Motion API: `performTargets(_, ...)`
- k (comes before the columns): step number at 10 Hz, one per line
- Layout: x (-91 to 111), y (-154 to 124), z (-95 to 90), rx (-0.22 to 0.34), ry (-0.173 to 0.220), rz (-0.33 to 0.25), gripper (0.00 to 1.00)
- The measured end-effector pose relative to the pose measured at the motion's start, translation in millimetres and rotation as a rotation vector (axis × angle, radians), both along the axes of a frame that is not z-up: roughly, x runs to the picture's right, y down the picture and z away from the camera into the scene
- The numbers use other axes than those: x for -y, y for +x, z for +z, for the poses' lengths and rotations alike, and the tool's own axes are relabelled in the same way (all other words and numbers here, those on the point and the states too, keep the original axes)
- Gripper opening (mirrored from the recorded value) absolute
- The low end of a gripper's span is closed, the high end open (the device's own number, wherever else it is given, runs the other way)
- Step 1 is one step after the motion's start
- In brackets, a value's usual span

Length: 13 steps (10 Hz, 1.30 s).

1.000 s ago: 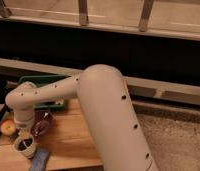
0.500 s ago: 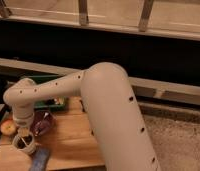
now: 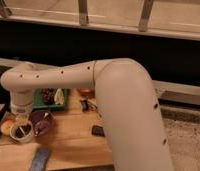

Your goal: Stack cups into tray

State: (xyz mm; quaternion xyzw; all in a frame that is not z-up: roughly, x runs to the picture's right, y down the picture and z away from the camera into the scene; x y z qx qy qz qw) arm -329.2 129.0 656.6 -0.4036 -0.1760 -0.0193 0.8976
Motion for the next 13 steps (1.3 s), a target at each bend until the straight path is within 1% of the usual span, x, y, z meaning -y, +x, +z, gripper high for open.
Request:
performTargets(1, 25, 13, -2.8, -0.028, 0.037, 0.022, 0.00)
performTargets(2, 45, 24, -0.5, -0.053, 0.068, 0.042, 0.00)
performTargets(4, 93, 51, 9.2, -0.103, 0.127, 0.105, 0.00)
performTargets(6, 134, 74, 17.6, -0.137, 0.176, 0.171, 0.00)
performTargets(7, 154, 80, 17.9, -0.139, 0.202, 0.213, 0.00)
performTargets(8, 160, 84, 17.9, -0.142, 0.208, 0.227, 0.00)
performTargets(10, 158, 81, 17.7, -0.139, 0.206, 0.223, 0.00)
performTargets(13, 158, 83, 18.9, -0.142, 0.202, 0.226, 0.00)
